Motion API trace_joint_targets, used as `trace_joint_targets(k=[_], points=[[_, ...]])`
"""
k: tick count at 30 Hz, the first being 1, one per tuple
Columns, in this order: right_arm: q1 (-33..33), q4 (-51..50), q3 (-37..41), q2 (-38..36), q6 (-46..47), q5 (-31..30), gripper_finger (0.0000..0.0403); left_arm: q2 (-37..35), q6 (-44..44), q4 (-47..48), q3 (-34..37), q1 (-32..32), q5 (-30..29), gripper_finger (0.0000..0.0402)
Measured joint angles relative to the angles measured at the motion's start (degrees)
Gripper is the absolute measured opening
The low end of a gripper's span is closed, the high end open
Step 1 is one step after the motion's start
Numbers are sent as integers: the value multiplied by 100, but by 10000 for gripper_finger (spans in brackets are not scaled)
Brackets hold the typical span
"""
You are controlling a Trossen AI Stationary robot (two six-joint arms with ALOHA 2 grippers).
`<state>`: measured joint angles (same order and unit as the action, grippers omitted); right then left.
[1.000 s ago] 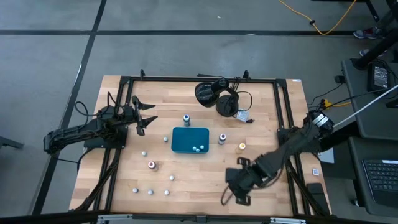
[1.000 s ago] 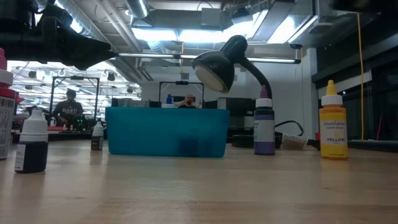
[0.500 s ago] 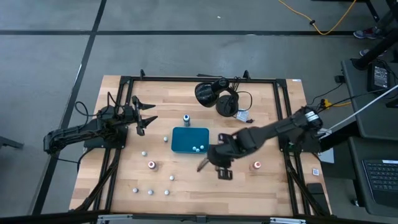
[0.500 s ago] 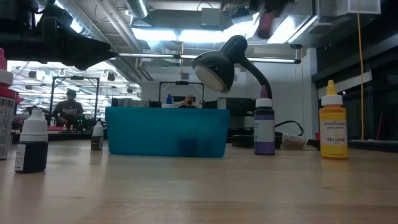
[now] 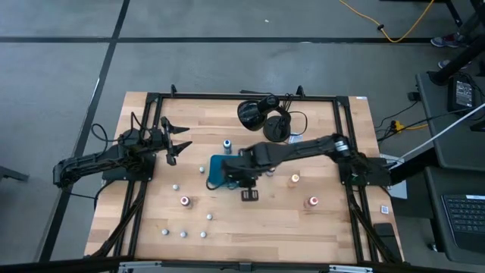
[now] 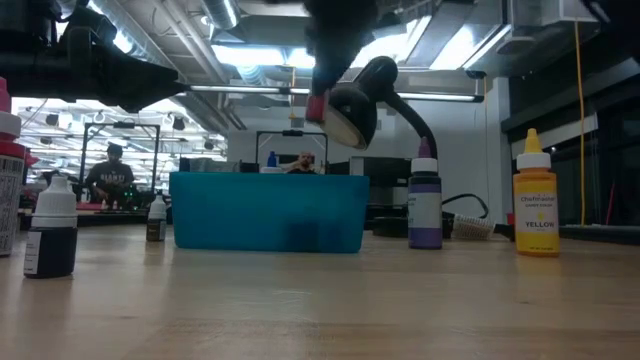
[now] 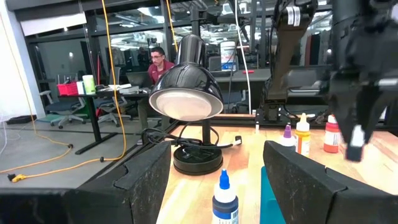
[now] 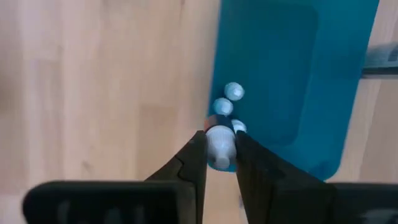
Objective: Pick & Place food coloring
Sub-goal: Put the small dark red food coloring bottle into the blue bin
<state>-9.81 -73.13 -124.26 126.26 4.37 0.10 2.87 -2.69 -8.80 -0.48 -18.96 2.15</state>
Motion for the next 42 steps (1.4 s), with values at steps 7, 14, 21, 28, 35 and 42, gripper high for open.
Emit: trace_joint_targets(k=[7, 14, 21, 28, 35, 42], points=[[269, -148, -438, 629, -302, -2, 72, 0, -1, 0, -2, 0, 0, 251], [350, -89, -266, 765, -359, -136, 70, 0, -1, 0, 0, 0, 0, 251], [360, 276, 275, 773, -174, -164, 77, 0, -1, 0, -2, 0, 0, 251], [344, 601, 669, 780, -44, -160, 72, 0, 0, 0, 1, 0, 0, 251], [280, 765, 744, 779, -32, -155, 80, 0, 0, 0, 0, 0, 0, 251], [257, 726, 744, 779, -42, -155, 81, 0, -1, 0, -2, 0, 0, 251]])
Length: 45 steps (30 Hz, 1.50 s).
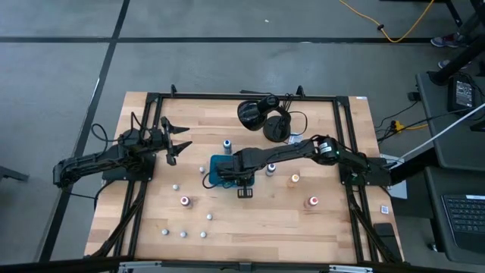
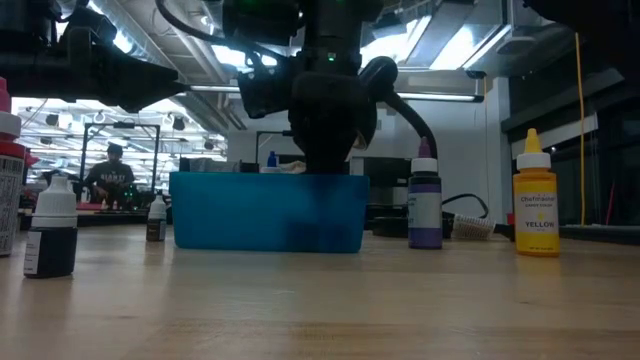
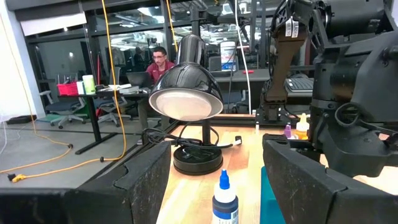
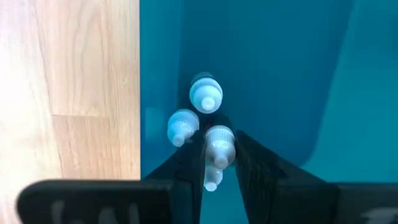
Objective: Pick & Place food coloring
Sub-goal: Put the small dark red food coloring bottle into the blue bin, then put the large orange food coloring bottle into the blue bin
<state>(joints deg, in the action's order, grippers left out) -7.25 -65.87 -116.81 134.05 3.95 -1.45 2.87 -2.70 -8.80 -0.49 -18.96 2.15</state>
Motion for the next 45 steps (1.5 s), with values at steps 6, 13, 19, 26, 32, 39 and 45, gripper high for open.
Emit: trace_joint_targets(k=[6, 13, 19, 26, 32, 39, 45], points=[[0, -11, 0, -2, -124, 90, 116, 0, 0, 0, 1, 0, 0, 251], [0, -1, -24, -2, -118, 109, 147, 0, 0, 0, 0, 0, 0, 251], [-2, 10, -35, -2, -131, 109, 150, 0, 0, 0, 1, 0, 0, 251], [-2, -3, -35, -36, -141, 111, 150, 0, 1, 0, 2, 0, 0, 251], [-10, -242, -265, -150, -164, 111, 149, 0, 0, 0, 0, 0, 0, 251], [-105, -976, -1184, -161, -118, 103, 149, 0, 0, 0, 1, 0, 0, 251], [-456, -1466, -1823, -162, 237, 109, 151, -1, 0, 0, 1, 0, 0, 251]])
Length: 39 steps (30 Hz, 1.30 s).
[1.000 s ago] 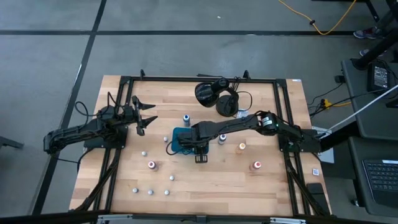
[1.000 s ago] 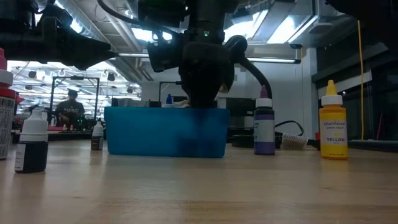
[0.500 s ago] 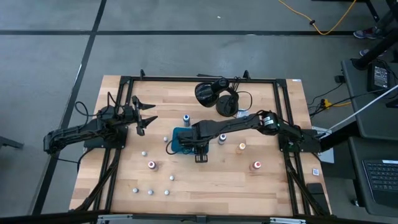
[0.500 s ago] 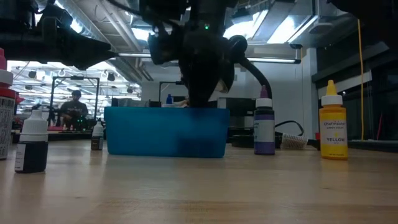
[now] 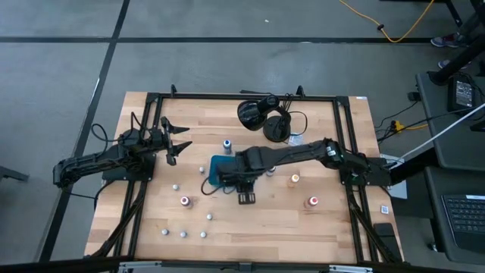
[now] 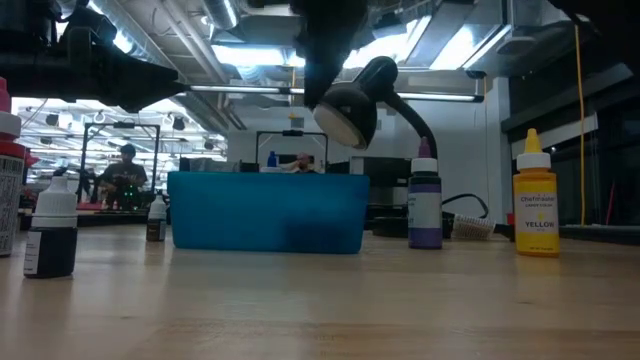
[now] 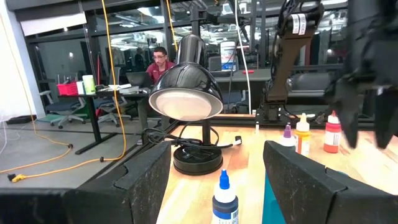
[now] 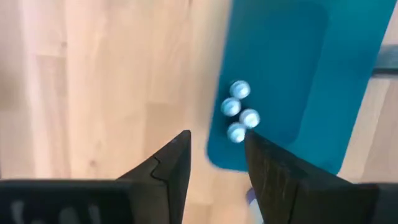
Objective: Pick & Place food coloring
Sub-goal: Put the large orange food coloring bottle into the blue bin
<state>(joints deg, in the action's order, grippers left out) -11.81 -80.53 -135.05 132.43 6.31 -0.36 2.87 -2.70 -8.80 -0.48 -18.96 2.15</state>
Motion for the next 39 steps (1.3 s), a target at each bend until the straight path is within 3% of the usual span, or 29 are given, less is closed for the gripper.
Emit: trace_joint_targets(k=[7, 12, 21, 26, 39], points=[[-508, -470, 135, -377, 1082, -34, 210, 1, 0, 0, -1, 0, 0, 251], [-932, -941, 140, -625, 2212, -626, 251, 1, 0, 0, 0, 0, 0, 251], [-1645, -927, 235, -1061, 3992, -1544, 258, 1, 0, 0, 1, 0, 0, 251], [-1845, -940, 1111, -1510, 4815, -2186, 252, 1, 0, 0, 1, 0, 0, 251], [-2290, -955, 3689, -2908, 6267, -2217, 252, 1, 1, 0, 1, 0, 0, 251]])
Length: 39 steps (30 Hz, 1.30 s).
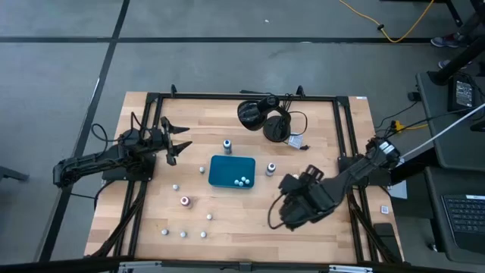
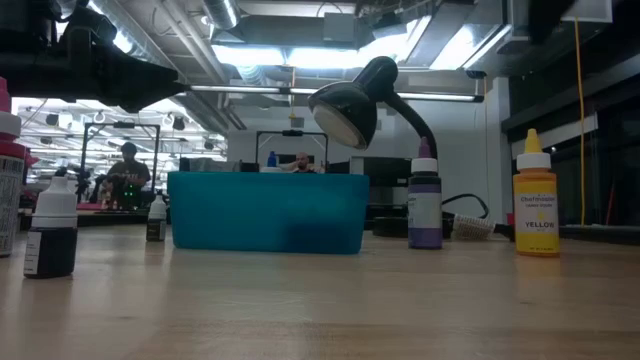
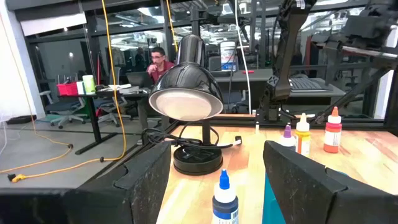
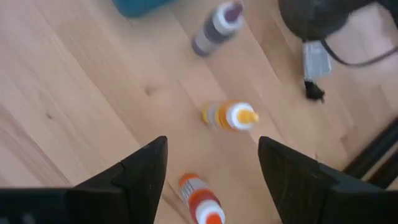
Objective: Pick & Place food coloring
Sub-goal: Put the large orange food coloring bottle into the blue bin
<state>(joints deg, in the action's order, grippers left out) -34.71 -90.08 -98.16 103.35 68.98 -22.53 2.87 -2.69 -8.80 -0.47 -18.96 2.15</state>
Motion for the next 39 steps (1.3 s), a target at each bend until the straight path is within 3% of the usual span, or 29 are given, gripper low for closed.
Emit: trace_joint_targets(k=[15, 28, 39], points=[[-722, 92, 1748, -1024, 2179, 331, 252, 0, -1, 0, -2, 0, 0, 251], [-869, 1392, 2933, -1198, 2556, 536, 252, 0, 1, 0, -1, 0, 0, 251], [-941, 2074, 3435, -1198, 2841, 852, 252, 0, 2, 0, 0, 0, -2, 251]])
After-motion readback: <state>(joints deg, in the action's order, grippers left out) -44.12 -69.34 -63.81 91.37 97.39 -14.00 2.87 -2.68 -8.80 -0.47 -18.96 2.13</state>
